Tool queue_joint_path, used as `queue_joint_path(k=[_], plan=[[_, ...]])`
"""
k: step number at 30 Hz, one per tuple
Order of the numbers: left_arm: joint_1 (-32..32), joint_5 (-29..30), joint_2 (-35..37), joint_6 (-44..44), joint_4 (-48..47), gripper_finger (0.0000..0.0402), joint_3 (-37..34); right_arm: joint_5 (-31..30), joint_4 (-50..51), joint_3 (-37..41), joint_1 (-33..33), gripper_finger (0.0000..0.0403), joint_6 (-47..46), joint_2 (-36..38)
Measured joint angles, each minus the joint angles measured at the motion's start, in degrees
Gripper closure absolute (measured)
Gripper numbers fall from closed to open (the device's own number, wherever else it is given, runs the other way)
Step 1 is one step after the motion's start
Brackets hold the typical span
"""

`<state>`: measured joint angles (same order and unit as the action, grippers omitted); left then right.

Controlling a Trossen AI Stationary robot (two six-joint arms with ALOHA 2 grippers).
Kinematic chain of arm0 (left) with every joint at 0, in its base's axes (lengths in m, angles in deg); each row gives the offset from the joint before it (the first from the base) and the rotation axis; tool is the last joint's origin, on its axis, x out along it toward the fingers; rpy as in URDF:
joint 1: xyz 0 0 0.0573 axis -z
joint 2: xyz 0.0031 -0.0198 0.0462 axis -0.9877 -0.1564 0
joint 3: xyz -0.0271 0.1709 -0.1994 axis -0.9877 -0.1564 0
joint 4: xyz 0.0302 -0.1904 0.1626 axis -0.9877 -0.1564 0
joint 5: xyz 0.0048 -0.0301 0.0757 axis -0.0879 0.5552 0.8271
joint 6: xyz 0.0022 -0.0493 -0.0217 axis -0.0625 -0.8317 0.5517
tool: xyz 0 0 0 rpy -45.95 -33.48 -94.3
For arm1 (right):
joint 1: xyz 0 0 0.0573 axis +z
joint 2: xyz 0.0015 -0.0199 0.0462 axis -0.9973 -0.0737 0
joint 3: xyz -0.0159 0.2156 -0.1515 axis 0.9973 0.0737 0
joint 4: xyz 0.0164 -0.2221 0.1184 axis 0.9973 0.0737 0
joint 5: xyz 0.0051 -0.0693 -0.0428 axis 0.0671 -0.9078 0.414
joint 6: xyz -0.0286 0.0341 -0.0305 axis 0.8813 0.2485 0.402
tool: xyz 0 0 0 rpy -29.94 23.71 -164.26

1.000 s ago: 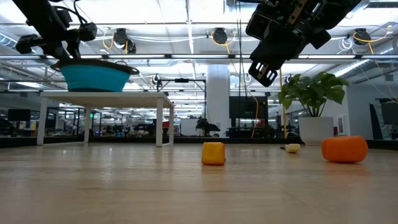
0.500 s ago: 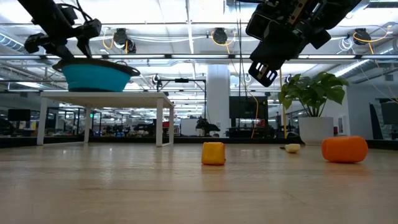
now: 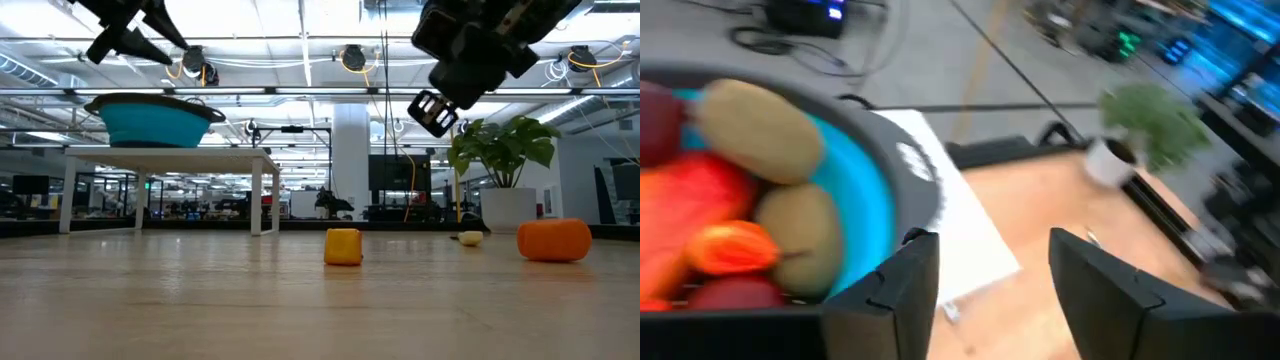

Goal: Pick & Place Fruit
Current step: Put the orange into the blue strainer bowl on the shelf

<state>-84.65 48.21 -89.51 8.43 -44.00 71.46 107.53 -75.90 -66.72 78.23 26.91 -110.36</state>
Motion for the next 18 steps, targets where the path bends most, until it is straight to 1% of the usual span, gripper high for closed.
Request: queue_joint_path(k=[5,6,9,12,15,18], plan=[[7.77,0.22,-2.25,0.84,3.52,0.0256,-0.03,-0.66,10.10,-0.04,1.77,0.0402,9.70,2.51],[9.24,0.38,-2.83,1.40,4.86,0.0264,-0.03,-1.80,12.02,-0.05,2.34,0.0402,11.11,3.05],[13.27,0.62,-5.13,3.65,9.89,0.0289,-0.03,-7.48,18.84,-0.04,4.99,0.0402,15.08,4.78],[16.60,0.99,-7.60,5.55,14.03,0.0315,-0.03,-13.72,23.40,-0.04,8.81,0.0402,18.64,5.83],[19.01,1.46,-10.02,5.59,16.40,0.0347,-0.05,-19.10,24.47,-0.04,12.93,0.0401,19.87,6.09],[21.19,1.62,-12.08,5.62,18.64,0.0384,-0.03,-21.68,24.68,-0.04,16.51,0.0402,22.24,6.09]])
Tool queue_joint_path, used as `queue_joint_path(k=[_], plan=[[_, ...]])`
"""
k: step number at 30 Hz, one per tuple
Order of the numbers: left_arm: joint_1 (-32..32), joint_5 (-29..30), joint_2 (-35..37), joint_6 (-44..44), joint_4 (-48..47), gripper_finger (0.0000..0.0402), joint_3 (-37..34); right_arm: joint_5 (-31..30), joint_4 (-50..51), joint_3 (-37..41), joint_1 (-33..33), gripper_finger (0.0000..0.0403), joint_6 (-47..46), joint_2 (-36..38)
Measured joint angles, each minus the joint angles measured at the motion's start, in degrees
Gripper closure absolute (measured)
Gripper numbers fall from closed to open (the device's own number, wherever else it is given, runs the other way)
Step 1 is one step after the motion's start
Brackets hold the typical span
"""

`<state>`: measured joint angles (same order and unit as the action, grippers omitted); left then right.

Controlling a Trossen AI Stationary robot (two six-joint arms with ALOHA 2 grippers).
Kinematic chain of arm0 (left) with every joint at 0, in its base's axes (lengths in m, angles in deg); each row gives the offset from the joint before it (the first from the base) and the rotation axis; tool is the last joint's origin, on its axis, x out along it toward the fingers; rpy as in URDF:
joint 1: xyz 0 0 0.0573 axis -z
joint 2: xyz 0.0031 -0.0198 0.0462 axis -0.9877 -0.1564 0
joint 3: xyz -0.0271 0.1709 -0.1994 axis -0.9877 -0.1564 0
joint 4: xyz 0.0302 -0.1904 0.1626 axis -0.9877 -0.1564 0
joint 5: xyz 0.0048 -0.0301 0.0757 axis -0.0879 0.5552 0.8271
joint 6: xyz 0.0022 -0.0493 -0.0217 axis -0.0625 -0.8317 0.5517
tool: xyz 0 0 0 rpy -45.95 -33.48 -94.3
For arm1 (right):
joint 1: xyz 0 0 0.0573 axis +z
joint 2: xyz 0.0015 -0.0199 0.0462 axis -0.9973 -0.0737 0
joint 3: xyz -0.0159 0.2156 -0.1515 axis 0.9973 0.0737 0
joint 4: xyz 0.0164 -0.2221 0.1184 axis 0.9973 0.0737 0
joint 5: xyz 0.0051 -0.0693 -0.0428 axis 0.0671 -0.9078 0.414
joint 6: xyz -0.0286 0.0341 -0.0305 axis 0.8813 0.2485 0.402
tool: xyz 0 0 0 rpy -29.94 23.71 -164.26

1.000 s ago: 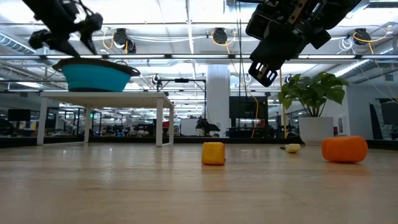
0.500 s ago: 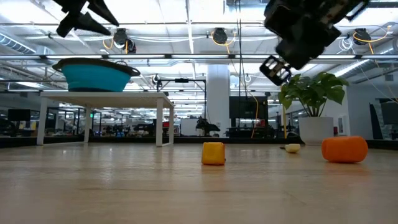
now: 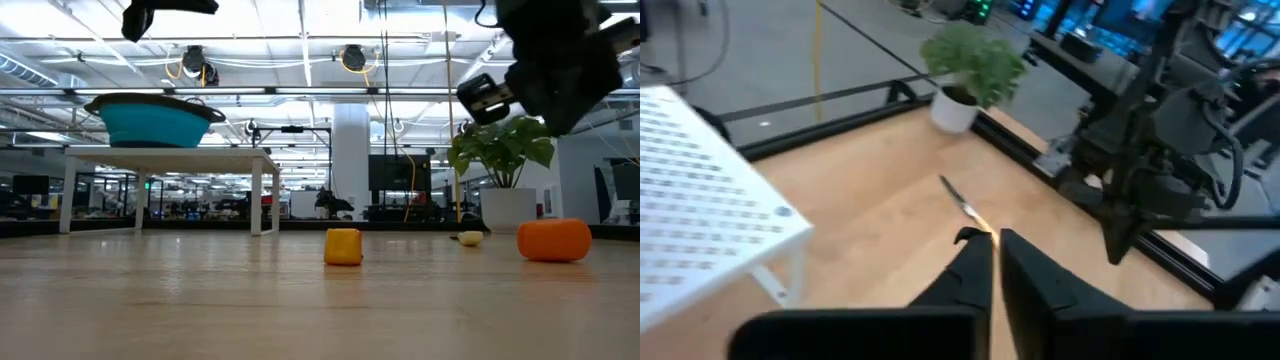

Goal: Pick & Place Fruit
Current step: Put the orange into the blue strainer bowl on the shelf

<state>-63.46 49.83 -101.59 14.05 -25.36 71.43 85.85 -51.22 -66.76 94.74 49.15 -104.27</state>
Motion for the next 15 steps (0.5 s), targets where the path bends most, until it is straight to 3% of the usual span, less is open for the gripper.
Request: queue_joint_path(k=[8,15], plan=[[5.31,1.88,-5.94,0.16,7.21,0.0397,0.00,-5.66,-1.16,0.00,6.90,0.0388,4.91,-0.40],[9.63,5.78,-10.78,0.18,10.83,0.0393,-0.02,-6.99,-4.57,0.69,8.43,0.0345,4.80,-2.37]])
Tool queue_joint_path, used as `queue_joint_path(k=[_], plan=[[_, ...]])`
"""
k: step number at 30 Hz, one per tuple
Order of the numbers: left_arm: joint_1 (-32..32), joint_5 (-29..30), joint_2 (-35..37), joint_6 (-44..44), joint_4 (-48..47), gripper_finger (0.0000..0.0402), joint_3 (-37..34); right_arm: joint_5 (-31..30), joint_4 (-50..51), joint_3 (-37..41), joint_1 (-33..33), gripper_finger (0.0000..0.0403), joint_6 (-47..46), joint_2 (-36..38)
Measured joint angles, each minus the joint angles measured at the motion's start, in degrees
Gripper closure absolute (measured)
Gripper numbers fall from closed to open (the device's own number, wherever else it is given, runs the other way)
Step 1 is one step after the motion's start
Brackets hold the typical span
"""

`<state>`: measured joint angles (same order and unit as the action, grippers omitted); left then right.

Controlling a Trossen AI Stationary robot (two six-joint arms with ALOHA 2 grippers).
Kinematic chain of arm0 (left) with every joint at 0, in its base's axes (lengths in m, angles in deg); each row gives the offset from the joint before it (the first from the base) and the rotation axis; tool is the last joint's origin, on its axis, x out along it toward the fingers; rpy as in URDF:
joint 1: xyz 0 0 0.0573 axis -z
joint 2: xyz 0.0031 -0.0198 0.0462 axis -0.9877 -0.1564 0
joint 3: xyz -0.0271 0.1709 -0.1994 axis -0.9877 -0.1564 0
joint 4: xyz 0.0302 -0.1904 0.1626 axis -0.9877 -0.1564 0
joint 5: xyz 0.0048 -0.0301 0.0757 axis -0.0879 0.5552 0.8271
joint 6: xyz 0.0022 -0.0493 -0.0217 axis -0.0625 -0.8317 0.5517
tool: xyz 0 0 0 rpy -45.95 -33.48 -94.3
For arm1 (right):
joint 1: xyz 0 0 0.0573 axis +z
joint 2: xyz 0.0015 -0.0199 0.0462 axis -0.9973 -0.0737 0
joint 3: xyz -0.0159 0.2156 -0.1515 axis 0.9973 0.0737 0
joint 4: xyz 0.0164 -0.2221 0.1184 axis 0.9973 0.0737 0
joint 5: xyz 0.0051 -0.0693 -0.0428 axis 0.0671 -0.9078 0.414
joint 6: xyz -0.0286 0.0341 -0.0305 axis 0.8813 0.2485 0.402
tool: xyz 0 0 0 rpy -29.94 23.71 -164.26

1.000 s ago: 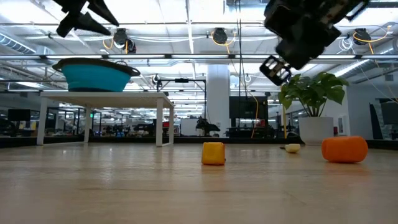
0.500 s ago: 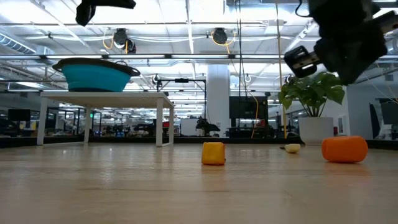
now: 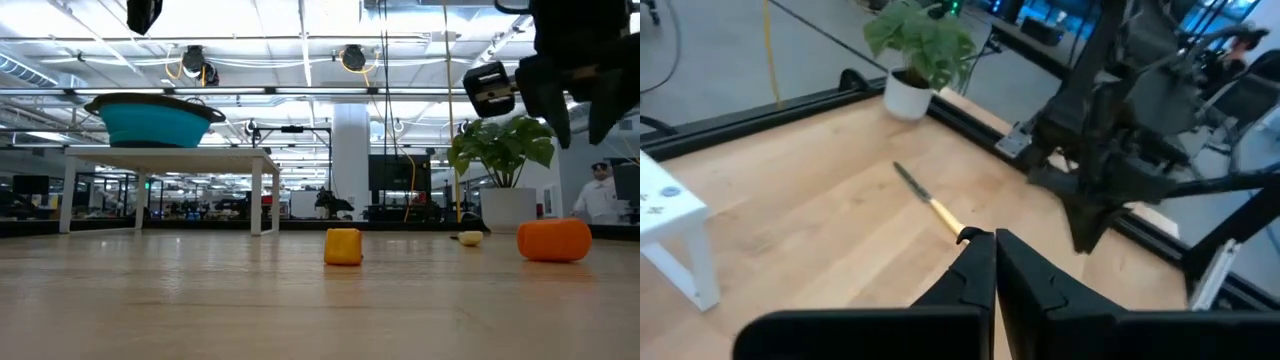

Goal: Pick & Place Fruit
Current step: Put the orange into the blue strainer bowl on the shelf

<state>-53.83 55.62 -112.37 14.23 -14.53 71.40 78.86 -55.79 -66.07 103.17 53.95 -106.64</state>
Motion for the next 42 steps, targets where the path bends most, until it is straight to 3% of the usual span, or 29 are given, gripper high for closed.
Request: queue_joint_path(k=[13,20,35,42], plan=[[2.00,1.63,-1.47,1.69,4.68,0.0392,0.00,-0.04,-16.28,10.35,-0.03,0.0187,-2.05,-0.49],[2.00,1.61,-1.47,4.21,5.35,0.0392,0.00,-1.59,-27.35,16.13,-0.57,0.0132,-4.13,-0.48],[2.00,1.98,-1.47,8.88,5.29,0.0392,0.00,-1.33,-43.15,20.31,-1.89,0.0120,-6.81,-10.07],[2.00,1.96,-1.47,9.54,5.20,0.0392,0.00,-1.33,-43.96,20.31,-2.95,0.0143,-7.09,-13.02]])
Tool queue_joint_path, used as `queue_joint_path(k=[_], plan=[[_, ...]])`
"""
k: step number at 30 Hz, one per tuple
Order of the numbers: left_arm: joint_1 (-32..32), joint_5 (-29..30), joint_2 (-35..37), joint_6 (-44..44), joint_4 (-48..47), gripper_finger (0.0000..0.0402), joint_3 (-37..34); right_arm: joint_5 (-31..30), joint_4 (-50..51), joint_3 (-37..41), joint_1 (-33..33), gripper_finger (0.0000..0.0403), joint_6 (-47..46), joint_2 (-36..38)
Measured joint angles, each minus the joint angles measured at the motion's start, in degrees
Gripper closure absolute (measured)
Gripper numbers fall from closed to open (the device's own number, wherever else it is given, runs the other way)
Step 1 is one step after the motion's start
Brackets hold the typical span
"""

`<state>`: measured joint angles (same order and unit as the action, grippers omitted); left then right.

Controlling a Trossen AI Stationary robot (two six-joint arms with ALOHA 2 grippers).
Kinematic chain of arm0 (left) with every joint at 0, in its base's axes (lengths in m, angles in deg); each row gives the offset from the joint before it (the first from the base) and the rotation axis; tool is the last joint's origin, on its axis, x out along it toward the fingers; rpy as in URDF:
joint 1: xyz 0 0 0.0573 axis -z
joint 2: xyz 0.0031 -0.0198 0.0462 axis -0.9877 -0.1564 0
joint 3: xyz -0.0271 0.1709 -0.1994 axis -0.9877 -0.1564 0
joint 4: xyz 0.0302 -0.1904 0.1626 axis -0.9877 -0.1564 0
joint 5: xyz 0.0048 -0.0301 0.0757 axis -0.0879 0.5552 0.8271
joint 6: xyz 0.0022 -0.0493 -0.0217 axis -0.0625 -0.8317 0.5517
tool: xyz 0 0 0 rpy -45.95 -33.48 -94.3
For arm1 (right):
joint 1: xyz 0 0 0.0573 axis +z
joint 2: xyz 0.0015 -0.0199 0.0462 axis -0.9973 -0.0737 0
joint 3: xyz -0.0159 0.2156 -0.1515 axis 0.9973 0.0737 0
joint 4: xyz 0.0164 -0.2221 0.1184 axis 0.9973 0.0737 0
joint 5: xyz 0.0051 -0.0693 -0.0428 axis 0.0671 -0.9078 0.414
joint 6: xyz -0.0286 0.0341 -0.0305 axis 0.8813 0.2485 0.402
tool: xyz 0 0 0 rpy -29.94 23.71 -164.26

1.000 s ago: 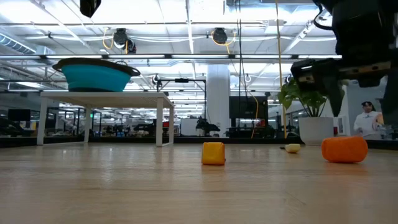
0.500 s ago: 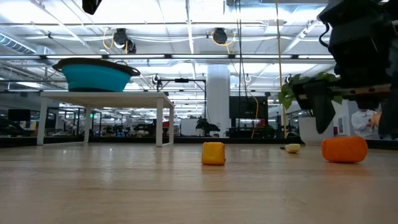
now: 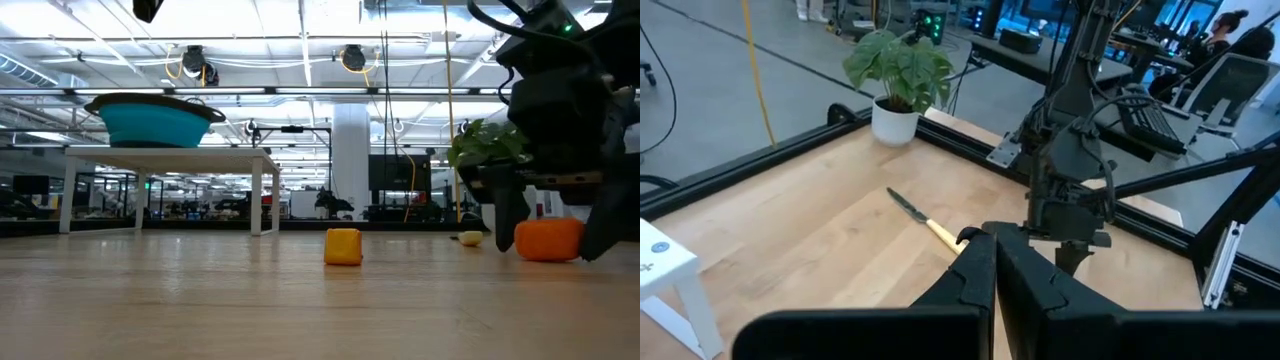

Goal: Pick & Place Fruit
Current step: Put the orange into the blue strainer bowl on the shelf

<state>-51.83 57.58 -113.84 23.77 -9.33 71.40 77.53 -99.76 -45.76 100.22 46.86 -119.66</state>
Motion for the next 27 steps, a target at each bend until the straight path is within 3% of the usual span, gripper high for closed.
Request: queue_joint_path(k=[14,19,23,27], plan=[[-0.09,-0.04,0.00,10.11,-0.02,0.0392,0.00,-0.01,-3.78,-0.16,-0.01,0.0266,-5.90,1.22],[-1.55,-1.45,0.00,10.44,-1.56,0.0391,0.00,-2.39,-4.10,-1.98,0.02,0.0273,-11.24,4.12],[-3.24,-7.73,0.00,10.44,-3.37,0.0386,0.00,-7.21,-4.29,-4.48,-0.28,0.0274,-16.21,6.41],[-4.58,-12.41,0.00,12.56,-3.49,0.0355,0.00,-12.74,-4.90,-8.10,-0.29,0.0274,-17.96,7.56]])
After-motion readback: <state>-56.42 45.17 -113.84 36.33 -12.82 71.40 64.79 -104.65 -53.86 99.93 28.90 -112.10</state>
